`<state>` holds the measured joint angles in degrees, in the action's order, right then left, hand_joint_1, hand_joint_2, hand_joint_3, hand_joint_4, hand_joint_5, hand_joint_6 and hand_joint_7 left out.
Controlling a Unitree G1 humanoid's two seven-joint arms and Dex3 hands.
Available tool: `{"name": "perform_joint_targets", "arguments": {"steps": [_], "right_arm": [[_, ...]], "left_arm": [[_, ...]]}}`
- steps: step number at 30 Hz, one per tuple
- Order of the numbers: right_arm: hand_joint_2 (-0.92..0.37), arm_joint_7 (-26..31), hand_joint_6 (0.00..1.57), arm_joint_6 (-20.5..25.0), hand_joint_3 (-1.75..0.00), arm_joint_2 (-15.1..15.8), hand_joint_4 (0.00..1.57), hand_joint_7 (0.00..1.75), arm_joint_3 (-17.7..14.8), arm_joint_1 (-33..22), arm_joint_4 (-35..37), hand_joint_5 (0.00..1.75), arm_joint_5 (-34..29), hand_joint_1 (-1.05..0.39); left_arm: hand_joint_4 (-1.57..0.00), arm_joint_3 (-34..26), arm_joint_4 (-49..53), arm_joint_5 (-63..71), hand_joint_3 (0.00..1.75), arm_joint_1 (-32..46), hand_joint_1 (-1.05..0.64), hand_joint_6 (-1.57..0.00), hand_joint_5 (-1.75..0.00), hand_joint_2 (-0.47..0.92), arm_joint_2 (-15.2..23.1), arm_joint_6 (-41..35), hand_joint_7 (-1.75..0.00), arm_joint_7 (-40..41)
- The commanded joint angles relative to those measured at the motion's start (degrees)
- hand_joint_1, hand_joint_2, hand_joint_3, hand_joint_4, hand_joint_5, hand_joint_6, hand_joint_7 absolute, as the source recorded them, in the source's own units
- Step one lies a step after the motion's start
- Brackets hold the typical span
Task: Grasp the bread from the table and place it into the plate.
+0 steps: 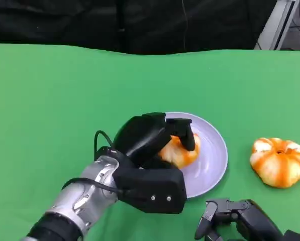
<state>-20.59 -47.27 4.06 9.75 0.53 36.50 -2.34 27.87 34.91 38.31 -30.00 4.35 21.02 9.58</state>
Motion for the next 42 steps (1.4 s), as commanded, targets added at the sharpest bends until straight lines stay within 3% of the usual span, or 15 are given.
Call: {"name": "perform_joint_targets", "arguments": {"steps": [1, 2, 4, 6, 8, 9, 14, 18, 28, 34, 42], "right_arm": [[-0.66, -0.2, 0.9, 0.0, -0.91, 0.2, 0.83, 1.09, 0.0, -0.4, -0.9, 1.44, 0.7, -0.12], [-0.67, -0.2, 0.89, 0.1, -0.9, 0.2, 0.83, 1.09, 0.0, -0.4, -0.9, 1.44, 0.7, -0.12], [-0.67, -0.2, 0.89, 0.2, -0.9, 0.2, 0.83, 1.09, 0.0, -0.5, -1.0, 1.44, 0.7, -0.12], [-0.67, -0.2, 0.89, 0.1, -0.89, 0.2, 0.82, 1.09, 0.0, -0.5, -1.1, 1.44, 0.8, -0.12], [-0.67, -0.3, 0.89, 0.3, -0.9, 0.2, 0.82, 1.1, 0.0, -0.6, -1.1, 1.43, 0.9, -0.12], [-0.67, -0.4, 0.89, 0.4, -0.9, 0.2, 0.82, 1.1, 0.0, -0.6, -1.2, 1.43, 1.0, -0.12], [-0.66, -0.4, 0.88, 1.0, -0.92, 0.1, 0.82, 1.12, 0.0, -0.7, -1.4, 1.45, 1.1, -0.12], [-0.64, 0.0, 0.89, 1.1, -0.94, 0.2, 0.82, 1.11, 0.0, -0.8, -1.6, 1.46, 0.7, -0.13], [-0.61, 0.3, 0.89, 0.6, -0.99, 0.2, 0.82, 1.11, 0.1, -1.1, -1.9, 1.51, 0.3, -0.12], [-0.61, 0.7, 0.89, 0.3, -0.98, 0.3, 0.82, 1.11, 0.2, -1.0, -1.8, 1.49, 0.0, -0.12], [-0.64, 0.6, 0.9, 0.7, -0.95, 0.1, 0.82, 1.12, 0.2, -1.1, -1.9, 1.49, 0.4, -0.1]], "left_arm": [[-0.7, 0.9, 0.8, 1.0, 0.0, -2.1, -0.19, -0.83, -1.24, 0.79, 0.9, -2.1, -0.73, -2.3], [-0.8, 1.3, 0.8, 1.4, 0.0, -2.4, -0.24, -0.92, -0.89, 0.8, 1.2, -2.9, -0.38, -3.0], [-0.94, 1.9, 1.0, 2.1, 0.0, -2.8, -0.29, -0.97, -0.37, 0.82, 1.6, -3.7, -0.08, -3.5], [-0.94, 2.2, 1.4, 2.5, 0.0, -3.1, -0.32, -0.87, -0.17, 0.83, 1.7, -4.1, -0.02, -3.6], [-0.93, 2.5, 2.1, 2.8, 0.0, -3.3, -0.34, -0.81, -0.08, 0.84, 1.8, -4.1, -0.01, -3.3], [-0.84, 2.6, 2.4, 3.0, 0.01, -3.5, -0.37, -0.72, -0.03, 0.86, 1.9, -4.1, 0.0, -3.0], [-0.62, 2.6, 3.5, 1.8, 0.06, -4.2, -0.51, -0.49, 0.0, 0.92, 2.3, -4.1, 0.0, -5.5], [-0.44, 1.9, 4.0, 0.3, 0.22, -4.5, -0.68, -0.27, 0.0, 0.92, 2.4, -4.2, 0.0, -8.4], [-0.16, -2.2, 1.6, -9.6, 0.77, -4.0, -0.96, -0.08, 0.0, 0.92, 2.5, -5.9, 0.0, -20.5], [-0.14, -4.5, 0.0, -13.0, 0.87, -1.8, -1.0, -0.07, -0.01, 0.92, 2.6, -3.9, -0.01, -19.8], [-0.18, -13.6, -2.6, -27.8, 0.77, 4.5, -0.91, -0.11, -0.02, 0.92, -1.3, 2.3, -0.02, -20.3]]}}
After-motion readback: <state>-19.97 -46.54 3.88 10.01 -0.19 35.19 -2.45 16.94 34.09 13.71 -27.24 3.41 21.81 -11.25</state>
